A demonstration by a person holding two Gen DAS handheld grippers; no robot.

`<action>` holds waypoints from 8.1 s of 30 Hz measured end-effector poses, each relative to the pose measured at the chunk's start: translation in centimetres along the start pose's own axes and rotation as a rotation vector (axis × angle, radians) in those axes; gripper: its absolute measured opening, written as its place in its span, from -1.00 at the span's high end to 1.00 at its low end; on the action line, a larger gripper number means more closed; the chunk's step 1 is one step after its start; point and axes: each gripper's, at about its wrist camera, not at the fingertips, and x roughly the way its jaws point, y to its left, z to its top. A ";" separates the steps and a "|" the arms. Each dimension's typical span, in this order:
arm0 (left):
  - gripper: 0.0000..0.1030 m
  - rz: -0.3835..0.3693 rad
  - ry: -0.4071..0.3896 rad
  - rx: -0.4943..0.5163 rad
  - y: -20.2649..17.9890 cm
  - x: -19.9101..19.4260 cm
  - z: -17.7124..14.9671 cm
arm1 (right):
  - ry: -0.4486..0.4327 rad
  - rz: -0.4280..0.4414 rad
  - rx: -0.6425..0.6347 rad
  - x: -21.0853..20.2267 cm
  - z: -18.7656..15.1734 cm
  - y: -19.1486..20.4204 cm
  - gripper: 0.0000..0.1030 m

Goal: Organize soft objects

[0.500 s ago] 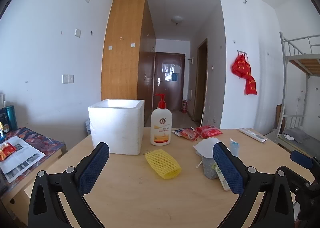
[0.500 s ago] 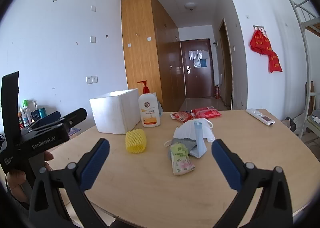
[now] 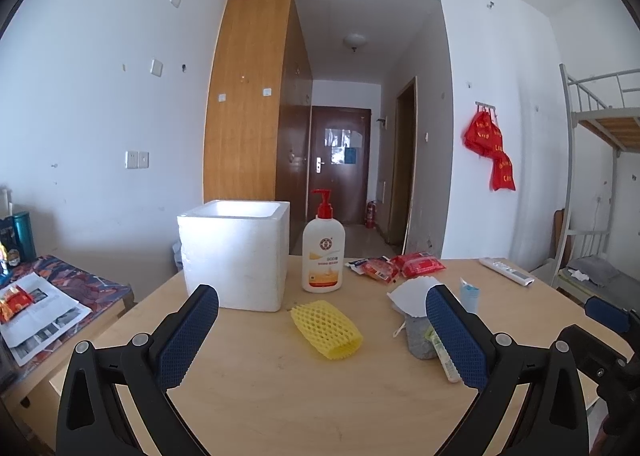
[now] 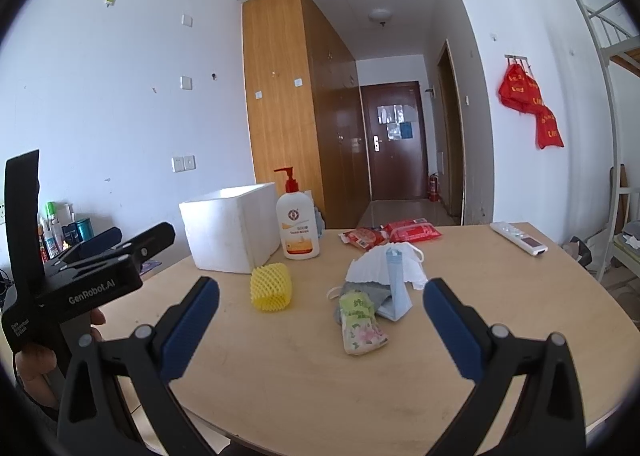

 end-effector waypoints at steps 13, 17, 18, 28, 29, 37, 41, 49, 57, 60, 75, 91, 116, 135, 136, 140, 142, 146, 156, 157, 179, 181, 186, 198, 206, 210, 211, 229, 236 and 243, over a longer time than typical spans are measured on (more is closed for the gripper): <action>-1.00 -0.009 0.008 0.005 -0.1 0.1 -0.1 | -0.001 -0.006 -0.006 -0.2 0.0 -0.1 -1.00; -1.00 -0.008 0.012 0.007 -0.1 0.2 -0.1 | 0.003 -0.005 -0.006 -0.3 0.1 -0.1 -1.00; -1.00 -0.009 0.011 0.007 -0.2 0.1 -0.1 | 0.001 -0.005 -0.006 -0.3 0.1 -0.1 -1.00; -1.00 -0.010 0.018 0.006 0.0 0.2 -0.1 | 0.008 -0.009 -0.004 -0.2 0.1 -0.1 -1.00; -1.00 -0.012 0.018 0.006 0.0 0.2 -0.1 | 0.007 -0.007 -0.003 -0.2 0.1 -0.2 -1.00; -1.00 -0.004 0.020 0.002 0.0 0.3 0.0 | 0.008 -0.007 -0.003 0.0 0.1 -0.1 -1.00; -1.00 -0.004 0.027 0.002 0.0 0.4 0.0 | 0.007 -0.007 -0.004 -0.1 0.0 -0.1 -1.00; -1.00 -0.005 0.030 0.004 -0.1 0.7 0.0 | 0.016 -0.008 -0.002 0.2 0.0 -0.2 -1.00; -1.00 -0.006 0.041 0.009 -0.3 1.3 0.1 | 0.021 -0.013 0.008 0.8 0.2 -0.6 -1.00; -1.00 -0.008 0.049 0.011 -0.4 1.9 0.1 | 0.028 -0.013 0.010 1.1 0.3 -0.7 -1.00; -1.00 -0.013 0.184 0.038 -0.9 7.3 0.6 | 0.140 -0.011 0.053 5.1 0.8 -2.8 -1.00; -1.00 -0.001 0.344 0.072 -1.0 14.1 -0.4 | 0.320 -0.059 0.046 10.4 0.2 -3.9 -1.00; -1.00 0.060 0.607 0.024 1.0 22.7 -3.9 | 0.517 0.006 0.051 15.2 -1.8 -4.1 -1.00; -0.50 0.005 0.718 -0.013 0.9 24.9 -5.8 | 0.564 0.035 0.050 16.6 -2.7 -3.8 -0.80; -0.44 -0.002 0.719 -0.011 0.8 25.0 -5.8 | 0.564 0.039 0.051 16.6 -2.7 -3.8 -0.75; -0.27 -0.013 0.721 -0.005 0.6 24.9 -5.9 | 0.578 0.033 0.043 16.8 -2.9 -3.8 -0.59; -0.16 -0.024 0.728 -0.016 0.7 25.0 -6.0 | 0.584 0.020 0.036 16.8 -3.0 -3.7 -0.59; 0.03 -0.044 0.729 -0.033 0.8 25.1 -6.0 | 0.608 0.011 0.021 17.2 -3.3 -3.6 -0.31; 0.80 -0.088 0.715 -0.050 1.0 24.5 -5.8 | 0.633 0.020 0.023 17.5 -3.8 -3.7 0.31; 0.80 -0.090 0.709 -0.046 1.0 24.4 -5.8 | 0.631 0.020 0.024 17.4 -3.8 -3.7 0.32; 0.81 -0.113 0.495 -0.028 0.7 16.4 -1.0 | 0.500 0.045 0.048 12.9 -0.9 -3.1 0.39; 0.81 -0.116 0.473 -0.025 0.7 15.2 -0.5 | 0.484 0.049 0.041 12.2 -0.5 -2.8 0.39; 0.81 -0.111 0.424 -0.026 0.9 12.3 0.7 | 0.441 0.055 0.030 10.2 0.2 -1.8 0.39; 0.80 -0.084 0.279 -0.011 1.4 5.3 3.3 | 0.332 0.081 -0.001 5.9 2.1 0.4 0.39; 0.80 -0.087 0.227 0.008 1.1 1.8 3.8 | 0.272 0.094 -0.015 3.4 2.8 1.3 0.39; 0.80 -0.087 0.209 0.014 1.0 0.4 4.0 | 0.245 0.096 -0.021 2.2 3.0 1.5 0.39; 0.80 -0.087 0.204 0.016 0.9 0.1 4.0 | 0.240 0.096 -0.022 1.9 2.9 1.5 0.39; 0.80 0.027 0.181 0.018 3.8 -2.2 3.8 | 0.216 0.192 -0.038 2.6 2.7 4.2 0.39; 0.80 0.105 0.178 0.015 6.0 -2.8 3.8 | 0.214 0.290 -0.068 4.1 2.8 7.3 0.39; 0.80 0.140 0.184 0.002 7.4 -2.6 3.8 | 0.227 0.344 -0.087 5.6 3.0 9.2 0.38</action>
